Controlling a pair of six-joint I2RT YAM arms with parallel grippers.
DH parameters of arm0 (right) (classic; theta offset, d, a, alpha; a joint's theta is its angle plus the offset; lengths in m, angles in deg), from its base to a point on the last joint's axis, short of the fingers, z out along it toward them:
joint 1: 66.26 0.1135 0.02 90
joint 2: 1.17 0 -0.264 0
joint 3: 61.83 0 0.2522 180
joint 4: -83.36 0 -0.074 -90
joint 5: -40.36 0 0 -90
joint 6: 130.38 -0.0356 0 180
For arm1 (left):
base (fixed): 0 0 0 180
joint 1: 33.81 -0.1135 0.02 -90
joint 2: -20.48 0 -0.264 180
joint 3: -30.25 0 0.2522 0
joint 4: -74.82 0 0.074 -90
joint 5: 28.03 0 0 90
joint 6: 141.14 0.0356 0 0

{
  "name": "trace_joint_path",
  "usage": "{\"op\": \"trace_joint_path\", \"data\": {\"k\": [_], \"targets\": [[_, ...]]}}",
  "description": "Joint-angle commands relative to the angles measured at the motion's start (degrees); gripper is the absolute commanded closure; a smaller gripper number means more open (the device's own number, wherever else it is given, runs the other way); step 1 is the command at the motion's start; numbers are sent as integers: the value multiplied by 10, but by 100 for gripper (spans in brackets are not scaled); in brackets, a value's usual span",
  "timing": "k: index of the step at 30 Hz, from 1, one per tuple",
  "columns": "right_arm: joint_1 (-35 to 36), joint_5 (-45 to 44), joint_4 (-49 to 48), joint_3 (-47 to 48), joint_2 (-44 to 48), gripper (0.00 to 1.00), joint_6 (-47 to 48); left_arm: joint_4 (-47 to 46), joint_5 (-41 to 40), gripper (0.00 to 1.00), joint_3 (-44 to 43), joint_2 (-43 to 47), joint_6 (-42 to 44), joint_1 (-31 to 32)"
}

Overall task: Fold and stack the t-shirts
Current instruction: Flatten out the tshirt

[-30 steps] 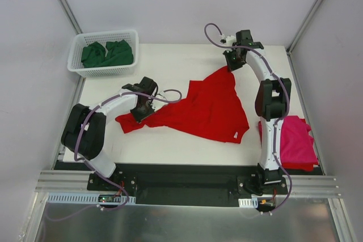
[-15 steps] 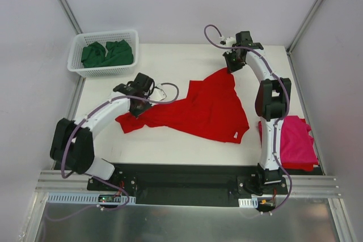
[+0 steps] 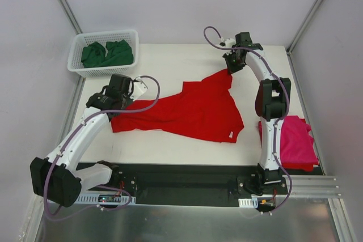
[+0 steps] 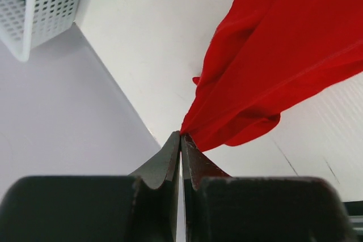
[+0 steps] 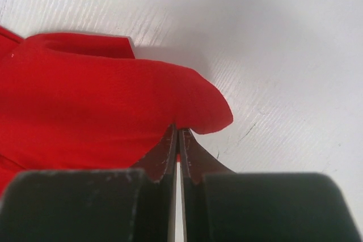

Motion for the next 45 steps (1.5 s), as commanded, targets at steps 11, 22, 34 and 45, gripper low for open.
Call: {"op": "trace_joint_path", "data": {"k": [11,22,34,45], "targets": [[1,-3,9,-4,40,99,8,-37,-43,1,15,67,25,-41],[5,3,9,-14,38,99,3,-21,117,3,-62,-5,-8,25],[6,18,9,-28,44,99,-6,-46,210,18,-115,-258,53,80],[7,26,9,-31,48,99,-7,-46,208,30,-261,-378,24,76]]}}
